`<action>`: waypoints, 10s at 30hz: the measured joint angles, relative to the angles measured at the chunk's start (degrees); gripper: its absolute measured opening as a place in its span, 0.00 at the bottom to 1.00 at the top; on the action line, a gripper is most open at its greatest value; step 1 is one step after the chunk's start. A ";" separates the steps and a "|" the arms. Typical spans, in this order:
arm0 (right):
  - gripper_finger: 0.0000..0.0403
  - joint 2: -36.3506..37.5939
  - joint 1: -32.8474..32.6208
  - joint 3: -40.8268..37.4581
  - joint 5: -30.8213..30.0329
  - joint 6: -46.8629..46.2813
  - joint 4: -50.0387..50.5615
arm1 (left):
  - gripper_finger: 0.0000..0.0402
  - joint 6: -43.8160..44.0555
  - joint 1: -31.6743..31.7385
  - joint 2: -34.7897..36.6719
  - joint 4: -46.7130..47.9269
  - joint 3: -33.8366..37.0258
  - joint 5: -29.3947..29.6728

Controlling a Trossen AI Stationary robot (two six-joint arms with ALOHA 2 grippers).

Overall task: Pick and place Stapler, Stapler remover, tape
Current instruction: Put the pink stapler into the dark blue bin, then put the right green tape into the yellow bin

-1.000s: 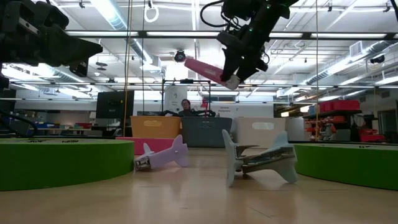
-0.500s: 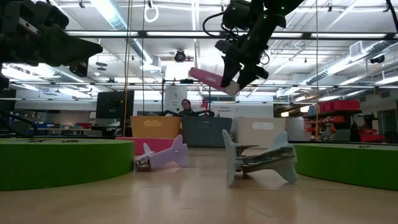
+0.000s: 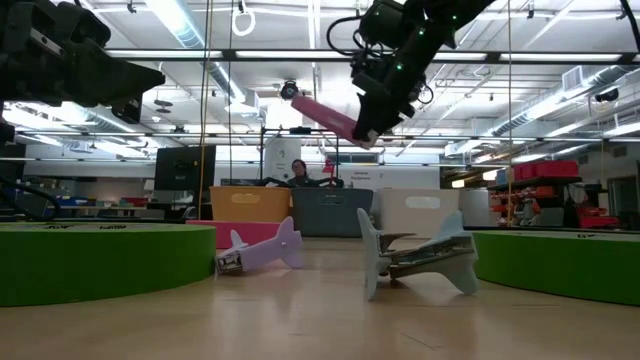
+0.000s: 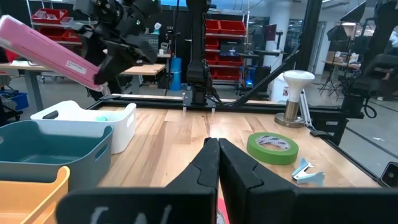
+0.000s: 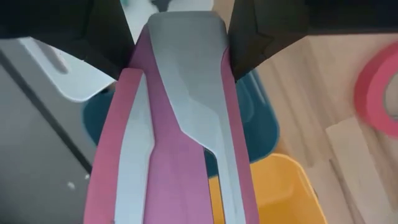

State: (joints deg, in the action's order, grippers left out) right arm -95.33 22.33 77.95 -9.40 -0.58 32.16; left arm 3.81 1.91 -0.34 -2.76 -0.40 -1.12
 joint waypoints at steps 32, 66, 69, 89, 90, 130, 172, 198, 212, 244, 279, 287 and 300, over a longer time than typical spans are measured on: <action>0.53 0.00 -0.04 0.00 1.46 -0.46 -3.22 | 0.02 -0.01 -0.02 -0.02 0.01 0.00 0.00; 0.54 0.00 0.42 -0.02 5.40 -1.86 -4.15 | 0.02 0.00 -0.02 -0.02 0.00 0.00 0.00; 0.54 0.01 0.42 -0.02 5.39 -1.88 -4.23 | 0.02 -0.01 -0.01 -0.02 0.00 0.02 0.00; 0.53 0.02 0.44 -0.02 5.37 -2.18 -5.50 | 0.02 -0.01 -0.02 -0.02 0.02 0.01 0.02; 0.53 0.02 0.52 -0.02 5.37 -2.63 -5.51 | 0.02 -0.02 -0.02 -0.01 0.01 0.00 0.01; 0.54 -11.10 2.13 -0.11 7.11 -33.24 -5.70 | 0.02 -0.02 -0.02 -0.02 0.00 0.02 0.00; 0.54 -14.56 3.10 -0.02 4.14 -33.24 -6.05 | 0.02 0.00 -0.02 -0.02 0.02 0.00 0.00; 0.77 -13.92 3.07 -0.07 6.05 -34.97 -6.94 | 0.02 -0.01 -0.02 -0.01 0.01 0.01 0.02; 0.71 -7.68 -0.47 3.61 5.79 -29.78 -8.10 | 0.02 -0.02 0.00 0.00 0.02 0.02 0.00; 0.70 -7.28 -20.78 3.61 7.51 1.47 0.04 | 0.02 -0.02 -0.02 0.00 0.02 0.02 0.02; 0.70 -7.02 -42.71 -10.50 11.99 13.53 3.11 | 0.02 -0.02 -0.01 -0.01 0.00 0.01 0.02; 0.70 -7.02 -45.06 -15.58 11.59 13.51 0.99 | 0.02 -0.02 -0.02 -0.02 0.00 0.02 0.00; 0.70 -7.02 -45.57 -17.44 4.44 12.39 -1.88 | 0.02 -0.01 -0.02 0.00 0.02 0.00 0.01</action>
State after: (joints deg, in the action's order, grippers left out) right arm -102.35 -23.24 60.51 -4.96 11.80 30.29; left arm 3.80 1.89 -0.34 -2.75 -0.40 -1.11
